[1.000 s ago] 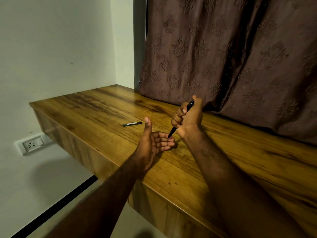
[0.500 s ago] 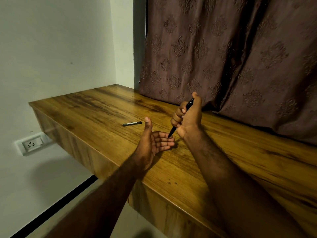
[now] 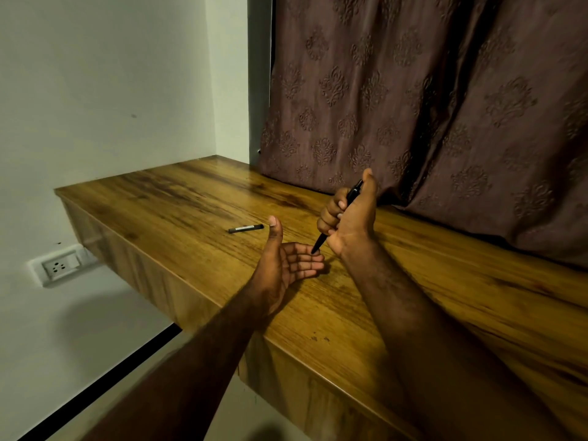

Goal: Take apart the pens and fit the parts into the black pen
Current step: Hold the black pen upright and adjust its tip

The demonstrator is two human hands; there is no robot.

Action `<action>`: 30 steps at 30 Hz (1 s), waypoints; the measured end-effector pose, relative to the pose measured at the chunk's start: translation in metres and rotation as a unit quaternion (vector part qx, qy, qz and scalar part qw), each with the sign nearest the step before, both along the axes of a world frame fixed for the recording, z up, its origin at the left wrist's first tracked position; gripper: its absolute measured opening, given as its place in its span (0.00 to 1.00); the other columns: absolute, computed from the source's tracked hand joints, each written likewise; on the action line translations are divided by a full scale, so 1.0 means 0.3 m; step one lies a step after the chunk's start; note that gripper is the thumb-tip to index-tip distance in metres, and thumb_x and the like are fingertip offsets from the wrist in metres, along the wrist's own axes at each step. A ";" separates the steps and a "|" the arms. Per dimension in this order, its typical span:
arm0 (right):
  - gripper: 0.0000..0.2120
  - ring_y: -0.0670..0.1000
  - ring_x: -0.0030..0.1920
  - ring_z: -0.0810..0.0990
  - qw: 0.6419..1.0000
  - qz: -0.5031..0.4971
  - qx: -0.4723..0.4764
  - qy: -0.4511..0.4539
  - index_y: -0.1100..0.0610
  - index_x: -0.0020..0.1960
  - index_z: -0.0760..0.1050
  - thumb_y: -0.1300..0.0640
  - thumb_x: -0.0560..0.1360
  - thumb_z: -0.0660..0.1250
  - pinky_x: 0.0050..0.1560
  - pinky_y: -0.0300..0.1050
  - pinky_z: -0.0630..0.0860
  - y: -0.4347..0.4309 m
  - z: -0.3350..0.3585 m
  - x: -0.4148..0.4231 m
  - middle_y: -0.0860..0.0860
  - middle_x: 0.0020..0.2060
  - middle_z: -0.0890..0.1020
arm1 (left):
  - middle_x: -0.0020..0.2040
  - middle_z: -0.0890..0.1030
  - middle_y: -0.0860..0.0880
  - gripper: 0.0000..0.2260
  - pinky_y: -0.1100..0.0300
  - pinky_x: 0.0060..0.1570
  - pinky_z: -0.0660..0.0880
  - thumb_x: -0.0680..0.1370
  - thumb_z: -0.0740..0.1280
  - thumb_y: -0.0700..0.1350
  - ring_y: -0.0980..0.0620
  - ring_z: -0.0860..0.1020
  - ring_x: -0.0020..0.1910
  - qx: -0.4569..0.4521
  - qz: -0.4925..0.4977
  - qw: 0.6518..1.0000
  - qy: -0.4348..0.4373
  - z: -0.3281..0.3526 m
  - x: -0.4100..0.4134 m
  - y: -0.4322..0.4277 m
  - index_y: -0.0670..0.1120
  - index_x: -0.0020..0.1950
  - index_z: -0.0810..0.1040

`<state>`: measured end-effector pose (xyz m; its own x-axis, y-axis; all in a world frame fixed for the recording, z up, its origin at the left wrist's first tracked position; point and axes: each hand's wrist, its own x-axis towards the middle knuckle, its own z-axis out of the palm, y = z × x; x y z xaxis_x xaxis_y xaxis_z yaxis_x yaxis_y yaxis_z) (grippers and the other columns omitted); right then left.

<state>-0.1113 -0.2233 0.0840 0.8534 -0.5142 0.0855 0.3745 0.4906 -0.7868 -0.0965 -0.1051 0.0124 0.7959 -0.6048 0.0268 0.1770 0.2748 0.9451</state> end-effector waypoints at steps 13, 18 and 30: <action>0.26 0.48 0.20 0.50 1.000 0.006 -0.005 -0.007 0.54 0.27 0.57 0.40 0.77 0.52 0.25 0.35 0.50 0.000 -0.001 0.005 0.48 0.19 0.56 | 0.51 0.82 0.34 0.46 0.44 0.62 0.73 0.65 0.46 0.74 0.39 0.81 0.52 0.000 -0.001 1.000 0.002 -0.002 0.005 0.000 0.35 0.52 0.79; 0.26 0.48 0.20 0.51 1.000 0.002 -0.002 -0.006 0.54 0.27 0.57 0.39 0.77 0.53 0.26 0.37 0.48 -0.002 -0.003 0.002 0.47 0.19 0.57 | 0.52 0.82 0.35 0.47 0.45 0.61 0.74 0.66 0.46 0.74 0.40 0.81 0.53 0.003 -0.005 1.000 0.002 -0.005 0.005 -0.001 0.33 0.55 0.78; 0.26 0.48 0.20 0.51 1.000 0.004 0.008 -0.023 0.54 0.26 0.58 0.40 0.77 0.52 0.26 0.36 0.48 -0.006 -0.004 0.004 0.48 0.19 0.56 | 0.52 0.82 0.34 0.47 0.48 0.58 0.75 0.64 0.47 0.74 0.40 0.81 0.52 0.002 0.001 1.000 0.010 0.001 0.000 0.002 0.34 0.55 0.78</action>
<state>-0.1102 -0.2249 0.0827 0.8531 -0.5083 0.1175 0.4061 0.5057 -0.7611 -0.0965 -0.1045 0.0127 0.7981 -0.6025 0.0088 0.1949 0.2718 0.9424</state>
